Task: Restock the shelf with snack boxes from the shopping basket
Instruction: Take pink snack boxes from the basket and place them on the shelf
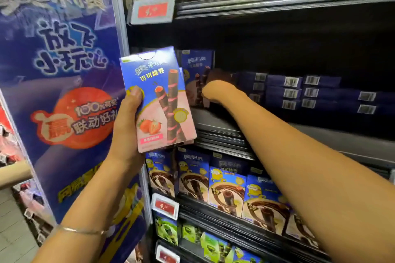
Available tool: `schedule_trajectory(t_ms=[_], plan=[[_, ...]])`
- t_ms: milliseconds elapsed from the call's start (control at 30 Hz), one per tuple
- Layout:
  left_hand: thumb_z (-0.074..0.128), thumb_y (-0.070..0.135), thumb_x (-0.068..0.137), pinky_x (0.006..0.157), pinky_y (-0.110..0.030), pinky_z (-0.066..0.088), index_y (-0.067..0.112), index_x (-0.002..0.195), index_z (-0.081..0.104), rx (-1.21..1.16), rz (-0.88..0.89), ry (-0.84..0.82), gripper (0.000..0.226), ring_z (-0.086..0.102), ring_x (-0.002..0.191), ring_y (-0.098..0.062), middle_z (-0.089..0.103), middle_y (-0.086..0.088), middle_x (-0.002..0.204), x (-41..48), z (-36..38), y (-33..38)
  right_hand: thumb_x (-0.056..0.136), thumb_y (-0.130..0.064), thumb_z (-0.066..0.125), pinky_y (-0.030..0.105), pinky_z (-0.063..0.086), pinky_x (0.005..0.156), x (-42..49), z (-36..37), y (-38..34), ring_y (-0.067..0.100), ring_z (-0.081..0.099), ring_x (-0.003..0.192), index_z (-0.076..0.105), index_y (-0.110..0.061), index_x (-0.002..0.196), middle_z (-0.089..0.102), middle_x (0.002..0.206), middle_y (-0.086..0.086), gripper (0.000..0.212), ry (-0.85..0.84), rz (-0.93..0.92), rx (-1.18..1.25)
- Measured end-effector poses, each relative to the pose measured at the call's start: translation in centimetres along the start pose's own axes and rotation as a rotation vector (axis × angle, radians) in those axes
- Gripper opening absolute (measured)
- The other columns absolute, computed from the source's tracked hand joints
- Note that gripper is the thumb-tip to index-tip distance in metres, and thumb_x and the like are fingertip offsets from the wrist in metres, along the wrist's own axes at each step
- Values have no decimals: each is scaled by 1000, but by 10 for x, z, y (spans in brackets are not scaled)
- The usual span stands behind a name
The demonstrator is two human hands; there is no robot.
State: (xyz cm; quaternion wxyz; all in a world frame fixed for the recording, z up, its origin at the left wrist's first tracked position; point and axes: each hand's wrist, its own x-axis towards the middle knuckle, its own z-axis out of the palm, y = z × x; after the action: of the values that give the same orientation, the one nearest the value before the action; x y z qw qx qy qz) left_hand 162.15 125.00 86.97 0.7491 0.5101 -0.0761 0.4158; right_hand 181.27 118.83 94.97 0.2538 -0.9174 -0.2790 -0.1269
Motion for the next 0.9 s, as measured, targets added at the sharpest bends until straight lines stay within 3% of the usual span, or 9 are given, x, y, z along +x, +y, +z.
schedule_trajectory(t_ms=[167,233,300,333,400,500,733,800,900], plan=[[37,31,111,64,-26,61,33,81,80,64,34,30,52,77,76,-11,78,11,86,-2,8,4,103,-18,49,38,47,94,-12,-10,8,34,58,119,53,0,139,54,142,21,40,-164,-13,8],[39,31,110,64,-26,61,30,89,76,60,31,35,43,77,75,-11,78,11,86,0,10,6,105,-24,41,36,45,91,-24,-26,15,32,62,103,58,-2,129,57,135,21,36,-152,-34,42],[42,33,109,66,-29,61,33,80,77,79,20,33,46,76,75,-10,77,12,85,2,15,7,105,-34,42,36,49,80,-36,-39,19,25,61,80,61,-5,114,63,110,14,36,-52,-64,200],[43,35,109,70,-31,61,35,75,78,92,17,25,49,76,77,-11,77,12,86,3,17,8,104,-43,44,39,55,79,-46,-46,20,26,66,81,62,-5,112,67,103,10,43,-44,-69,370],[44,38,108,71,-34,63,37,75,80,119,12,7,49,78,83,-15,80,8,93,5,24,9,95,-67,48,40,61,74,-71,-59,22,25,76,85,67,-11,109,74,95,3,61,-171,-55,704],[42,46,108,68,-34,63,31,96,84,163,-21,-27,46,79,92,-26,81,-8,108,6,39,11,76,-82,61,38,63,70,-103,-72,27,17,77,83,72,-17,108,78,97,-1,73,-337,-146,737],[24,75,100,99,-50,58,25,129,72,310,-113,-15,76,74,114,-33,76,-8,126,28,58,17,86,-42,78,36,63,63,-111,-88,28,23,77,82,66,1,115,79,96,8,53,-277,-184,786],[38,69,102,94,-48,60,22,118,77,392,-95,34,63,77,105,-32,79,-7,116,34,57,16,88,-34,78,36,62,67,-107,-92,33,19,74,76,70,-1,111,78,90,5,41,-292,-161,824],[58,49,103,67,-34,60,1,114,70,477,-24,127,51,76,78,-23,78,-5,96,44,48,10,88,-27,77,37,62,77,-99,-95,49,16,74,79,72,-5,109,79,93,4,30,-264,-107,844]])
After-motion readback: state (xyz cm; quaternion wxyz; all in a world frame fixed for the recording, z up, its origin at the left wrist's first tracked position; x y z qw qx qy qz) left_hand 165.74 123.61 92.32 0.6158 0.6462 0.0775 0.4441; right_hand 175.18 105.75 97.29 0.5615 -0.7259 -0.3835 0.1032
